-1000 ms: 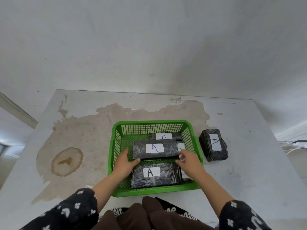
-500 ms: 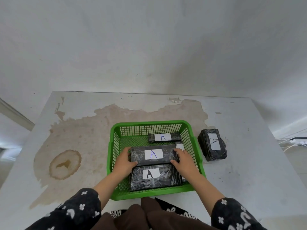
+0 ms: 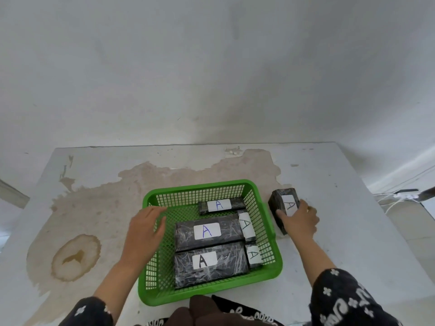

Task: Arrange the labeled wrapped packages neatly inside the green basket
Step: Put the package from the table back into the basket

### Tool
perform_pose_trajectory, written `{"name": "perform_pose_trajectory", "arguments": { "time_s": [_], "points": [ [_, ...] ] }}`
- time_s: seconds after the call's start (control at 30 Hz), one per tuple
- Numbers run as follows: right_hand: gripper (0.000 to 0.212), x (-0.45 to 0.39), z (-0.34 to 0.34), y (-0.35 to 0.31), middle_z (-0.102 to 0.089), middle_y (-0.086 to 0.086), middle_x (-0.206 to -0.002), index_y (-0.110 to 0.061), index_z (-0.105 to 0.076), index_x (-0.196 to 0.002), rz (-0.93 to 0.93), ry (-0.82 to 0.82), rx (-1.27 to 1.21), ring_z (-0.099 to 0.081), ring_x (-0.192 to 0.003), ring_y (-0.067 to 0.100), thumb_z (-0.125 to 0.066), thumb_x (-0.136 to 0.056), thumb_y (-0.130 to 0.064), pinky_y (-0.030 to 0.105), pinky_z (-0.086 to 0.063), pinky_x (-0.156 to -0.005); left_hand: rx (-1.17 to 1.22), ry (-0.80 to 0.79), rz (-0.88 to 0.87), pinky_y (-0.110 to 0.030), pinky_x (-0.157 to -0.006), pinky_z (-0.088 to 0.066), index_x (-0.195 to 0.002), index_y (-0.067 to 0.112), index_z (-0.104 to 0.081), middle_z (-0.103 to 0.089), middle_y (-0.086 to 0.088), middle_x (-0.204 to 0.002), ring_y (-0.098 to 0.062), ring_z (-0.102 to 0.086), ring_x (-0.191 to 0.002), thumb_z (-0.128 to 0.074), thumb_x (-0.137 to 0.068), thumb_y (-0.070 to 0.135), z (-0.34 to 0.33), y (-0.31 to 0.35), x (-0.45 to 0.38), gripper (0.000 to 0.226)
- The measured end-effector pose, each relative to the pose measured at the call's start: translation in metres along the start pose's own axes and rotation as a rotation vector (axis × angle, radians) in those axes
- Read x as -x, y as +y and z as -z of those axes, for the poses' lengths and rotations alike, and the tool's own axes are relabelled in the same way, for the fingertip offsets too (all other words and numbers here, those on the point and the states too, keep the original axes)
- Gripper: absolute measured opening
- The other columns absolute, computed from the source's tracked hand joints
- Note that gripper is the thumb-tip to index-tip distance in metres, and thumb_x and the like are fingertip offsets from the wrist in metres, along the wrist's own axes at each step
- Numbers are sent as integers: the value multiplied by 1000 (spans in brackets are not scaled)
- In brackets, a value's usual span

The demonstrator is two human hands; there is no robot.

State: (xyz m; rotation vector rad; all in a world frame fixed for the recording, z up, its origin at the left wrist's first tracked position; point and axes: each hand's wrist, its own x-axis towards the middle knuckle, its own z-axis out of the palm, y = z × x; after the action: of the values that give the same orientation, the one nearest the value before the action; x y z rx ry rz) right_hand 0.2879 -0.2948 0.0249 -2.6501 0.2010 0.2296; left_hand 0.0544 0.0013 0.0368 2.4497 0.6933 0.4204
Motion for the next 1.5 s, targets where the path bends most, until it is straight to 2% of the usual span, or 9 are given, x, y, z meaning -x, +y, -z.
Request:
{"name": "perform_pose_trajectory", "arguments": {
  "time_s": [0.1,0.3,0.5,0.6,0.77,0.93,1.2,1.37,1.5],
  "points": [
    [82,3,-15,19,-31,26,-139,-7,-23,-143,-15,-108,-79,-31,-125,43,-72,-78,-24,50,-34,-101,-53,22,100,-45,-98,-37,-115,10,-62,-60,-9,-119,-28,-50,-115,-60,-87,10,1,-19,8,28],
    [67,14,-11,17,-33,23,-137,-6,-28,-140,-24,34,-400,-38,-124,43,-65,-84,-9,50,-36,-105,237,79,379,-48,-95,-47,-133,10,-46,-48,-13,-131,-30,-53,-114,-54,-92,16,-8,-28,24,42],
    [70,39,9,-33,-36,6,-132,-19,-32,-136,316,222,-627,-37,-124,19,-67,-78,-1,34,-40,-102,475,111,550,-43,-88,-48,-125,21,-56,-67,-9,-115,-24,-61,-98,-53,-93,29,-11,-27,26,33],
    [72,55,4,-61,-36,-12,-121,-30,-34,-130,523,49,-658,-41,-116,8,-70,-75,-2,20,-43,-92,546,107,577,-45,-88,-51,-126,23,-57,-68,-7,-112,-24,-64,-95,-52,-93,31,-9,-27,27,34],
    [76,67,-23,-95,-40,-8,-131,-37,-29,-138,894,-382,-399,-37,-123,6,-65,-80,-1,30,-35,-106,619,104,599,-43,-88,-51,-122,18,-60,-69,-8,-111,-21,-64,-94,-57,-91,24,-2,-28,18,32],
    [77,70,-56,-130,-33,0,-143,-38,-32,-139,1014,-640,-123,-29,-132,14,-54,-83,10,9,-24,-102,621,96,592,-43,-90,-51,-124,16,-59,-67,-6,-111,-23,-62,-98,-55,-92,20,-2,-25,17,32],
    [62,86,-101,-141,-33,9,-136,-23,-39,-134,1207,-539,97,-29,-127,26,-57,-83,6,36,-42,-98,510,19,643,-33,-80,-45,-126,22,-51,-60,-2,-114,-17,-56,-93,-58,-90,29,-4,-25,9,37],
    [68,90,-115,-139,-26,8,-148,-26,-35,-140,1147,-646,145,-18,-139,24,-56,-84,7,40,-28,-112,217,88,322,-32,-105,-31,-133,16,-45,-43,-4,-134,-19,-40,-126,-55,-91,20,-1,-20,1,43],
    [72,83,-110,-144,-16,0,-156,-28,-28,-144,1015,-784,31,-10,-144,16,-63,-85,-7,35,-15,-117,90,-227,-77,-22,-110,-20,-141,20,-37,-34,3,-146,-12,-27,-136,-59,-89,24,-5,-10,-19,57]
  ]
}}
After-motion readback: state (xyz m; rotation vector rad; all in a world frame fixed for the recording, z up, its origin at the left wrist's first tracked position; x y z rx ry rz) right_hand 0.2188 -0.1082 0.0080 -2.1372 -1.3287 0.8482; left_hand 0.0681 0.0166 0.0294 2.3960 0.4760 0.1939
